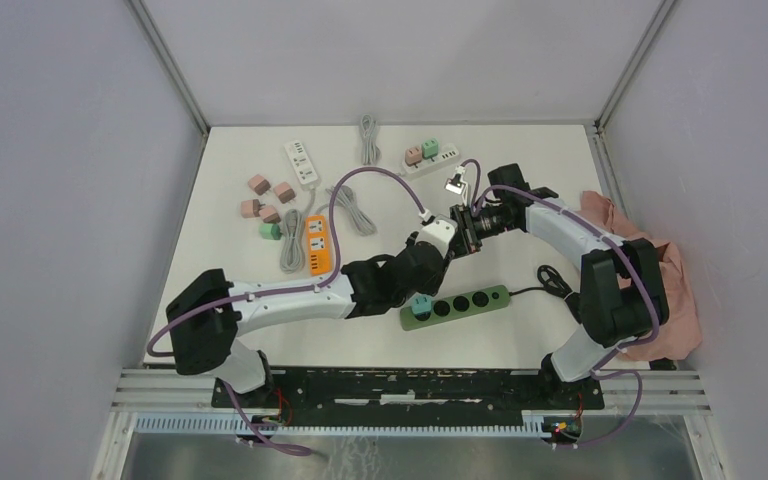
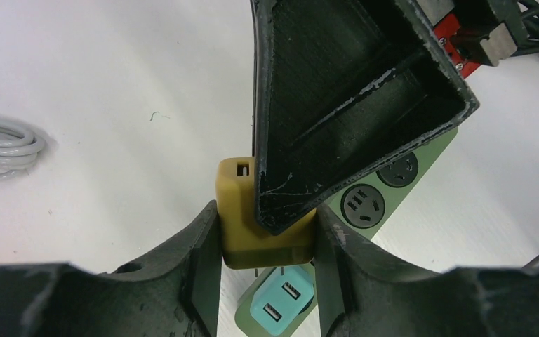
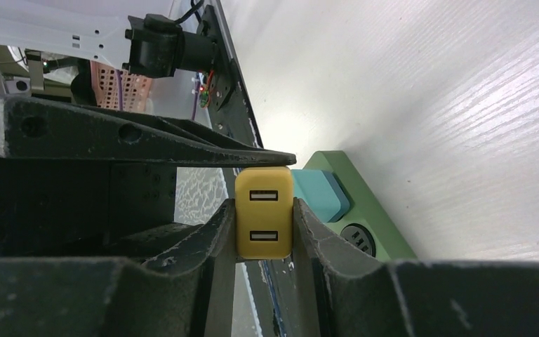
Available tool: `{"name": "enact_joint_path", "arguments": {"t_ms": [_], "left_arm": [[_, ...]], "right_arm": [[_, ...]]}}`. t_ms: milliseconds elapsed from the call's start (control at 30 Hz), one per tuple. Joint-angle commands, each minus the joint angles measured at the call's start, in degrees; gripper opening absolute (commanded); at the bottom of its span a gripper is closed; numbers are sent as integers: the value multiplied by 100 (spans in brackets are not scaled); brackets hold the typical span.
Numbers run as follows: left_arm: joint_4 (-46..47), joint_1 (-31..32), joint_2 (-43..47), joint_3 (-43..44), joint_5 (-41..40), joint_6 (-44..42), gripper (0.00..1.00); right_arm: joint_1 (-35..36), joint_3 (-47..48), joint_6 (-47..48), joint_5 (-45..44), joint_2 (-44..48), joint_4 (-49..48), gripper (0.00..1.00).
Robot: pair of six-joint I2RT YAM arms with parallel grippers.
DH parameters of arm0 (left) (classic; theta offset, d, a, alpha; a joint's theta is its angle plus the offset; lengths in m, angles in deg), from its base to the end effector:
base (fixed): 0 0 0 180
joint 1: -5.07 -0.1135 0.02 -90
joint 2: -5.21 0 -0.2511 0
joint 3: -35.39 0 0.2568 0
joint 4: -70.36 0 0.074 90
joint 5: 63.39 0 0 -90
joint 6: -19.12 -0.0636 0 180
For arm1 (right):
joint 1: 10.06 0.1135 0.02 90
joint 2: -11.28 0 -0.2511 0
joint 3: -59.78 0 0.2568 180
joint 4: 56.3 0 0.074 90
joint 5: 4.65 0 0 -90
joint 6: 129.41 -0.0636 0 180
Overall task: Pull the plug off the socket
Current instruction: Remove the plug from the socket, then place the plug at the center of the board.
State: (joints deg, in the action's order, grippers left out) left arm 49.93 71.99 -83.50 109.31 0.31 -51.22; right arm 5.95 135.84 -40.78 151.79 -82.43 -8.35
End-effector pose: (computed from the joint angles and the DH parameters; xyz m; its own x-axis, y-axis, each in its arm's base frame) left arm 0.1708 -0.3290 0.2234 -0.4426 0.2694 -0.8553 0.5670 0.8230 -0.0342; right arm 0.2935 0.1449 0.1957 -0.8864 -0.2444 -0.3930 -0.4532 0.2857 0.8444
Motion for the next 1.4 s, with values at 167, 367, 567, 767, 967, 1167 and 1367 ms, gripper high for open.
{"name": "enact_joint_path", "arguments": {"t_ms": [167,367,567,767,967,1167,1367], "left_arm": [[-12,-48,270,-7,-110,-199,4],[199,-288,848,-652,69,-119,3],[564,-1068,1792,-1599,557,14,3],[1178,-2462,2871,-2744,1387,342,3],[1434,-3613,3305,-3262,1573,683,3],[1971,-4611,3160,-3571,1980,1203,3],[2255,-5314,2791,-3586,2158,1634,3]], "right_arm": [[-17,68,-6,225,58,-50,39],[-19,155,248,104,128,126,64],[-16,387,829,-130,170,645,69],[-29,393,1007,-191,235,718,69],[-31,441,1166,-181,175,868,69],[-32,465,1301,-157,160,986,69],[-28,484,1331,-136,128,1033,69]]}}
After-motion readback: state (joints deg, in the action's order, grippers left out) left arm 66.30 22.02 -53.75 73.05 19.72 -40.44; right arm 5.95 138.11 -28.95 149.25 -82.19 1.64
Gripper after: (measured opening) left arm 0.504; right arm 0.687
